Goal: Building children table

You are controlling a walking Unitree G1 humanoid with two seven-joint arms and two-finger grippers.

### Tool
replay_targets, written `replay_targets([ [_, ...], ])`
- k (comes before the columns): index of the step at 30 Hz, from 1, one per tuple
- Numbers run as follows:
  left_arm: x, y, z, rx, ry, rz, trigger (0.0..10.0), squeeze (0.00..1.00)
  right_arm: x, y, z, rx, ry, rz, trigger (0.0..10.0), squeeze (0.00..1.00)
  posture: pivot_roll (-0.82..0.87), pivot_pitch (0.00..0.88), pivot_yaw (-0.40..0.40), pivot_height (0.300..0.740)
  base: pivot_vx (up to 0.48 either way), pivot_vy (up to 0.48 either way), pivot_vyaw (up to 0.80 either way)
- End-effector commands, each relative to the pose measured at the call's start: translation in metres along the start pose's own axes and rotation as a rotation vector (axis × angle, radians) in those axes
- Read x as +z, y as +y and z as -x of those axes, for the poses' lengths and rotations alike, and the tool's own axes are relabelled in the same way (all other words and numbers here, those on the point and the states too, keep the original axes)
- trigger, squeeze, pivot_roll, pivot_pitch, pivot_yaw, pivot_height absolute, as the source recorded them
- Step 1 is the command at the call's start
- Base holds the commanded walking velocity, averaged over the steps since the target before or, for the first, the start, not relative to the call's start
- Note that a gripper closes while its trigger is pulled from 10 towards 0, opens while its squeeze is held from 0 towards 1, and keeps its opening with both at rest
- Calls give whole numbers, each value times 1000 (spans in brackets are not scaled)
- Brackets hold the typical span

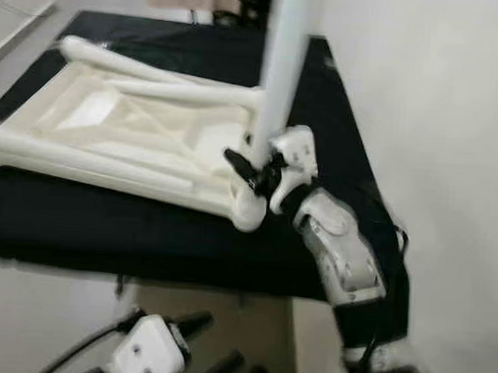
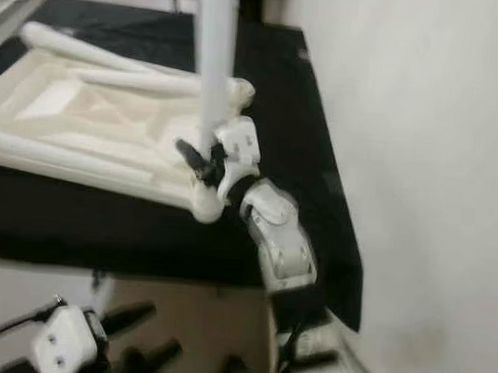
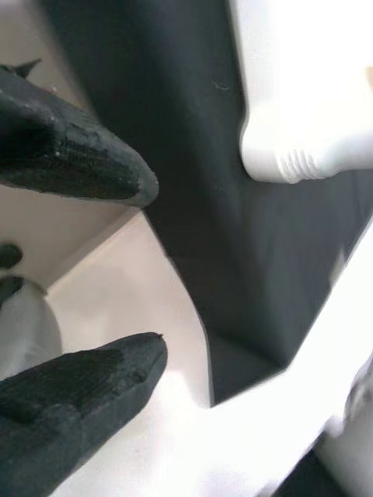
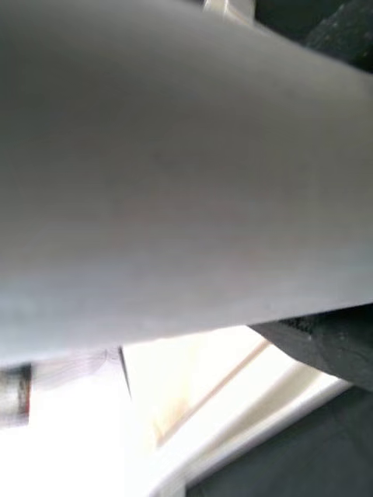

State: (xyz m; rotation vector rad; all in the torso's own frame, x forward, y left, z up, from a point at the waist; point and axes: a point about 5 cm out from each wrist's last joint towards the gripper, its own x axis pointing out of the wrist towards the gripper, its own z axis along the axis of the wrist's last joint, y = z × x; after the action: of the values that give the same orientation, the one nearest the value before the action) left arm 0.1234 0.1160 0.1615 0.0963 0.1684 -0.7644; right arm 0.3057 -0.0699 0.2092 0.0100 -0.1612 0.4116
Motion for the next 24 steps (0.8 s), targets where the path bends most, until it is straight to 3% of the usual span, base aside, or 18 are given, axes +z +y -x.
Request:
replay_targets([
  [1,3,2,-4,-12,-6,-28,10000,0,-71,28,20,-44,356,-115,10000,0,72,289,-85,740,0,0,0],
  [2,3,2,-4,-12,-6,-28,10000,0,-71,28,20,-44,356,-115,10000,0,72,289,-85,740,0,0,0],
  [4,3,4,-6,-19,-9,-37,10000,0,-73,48,4,-64,305,-160,10000,0,94,276,-67,740,0,0,0],
  [6,3,5,-6,-22,-8,-43,10000,0,-72,51,-4,-62,282,-162,10000,0,97,270,-66,740,0,0,0],
  [9,2,6,-7,-20,-7,-53,10000,0,-69,46,-15,-56,249,-138,10000,0,107,254,-77,740,0,0,0],
  [13,1,8,-11,8,-17,-64,10000,0,-61,33,-9,-145,285,-103,10000,0,110,242,-85,740,0,0,0],
  [18,0,10,-13,15,-18,-70,10000,0,-58,28,-8,-168,288,-84,10000,0,112,230,-76,740,0,0,0],
  [24,-3,16,-16,10,-12,-89,10000,0,-59,15,-24,-205,253,-72,10000,0,117,201,-61,740,0,0,0],
])
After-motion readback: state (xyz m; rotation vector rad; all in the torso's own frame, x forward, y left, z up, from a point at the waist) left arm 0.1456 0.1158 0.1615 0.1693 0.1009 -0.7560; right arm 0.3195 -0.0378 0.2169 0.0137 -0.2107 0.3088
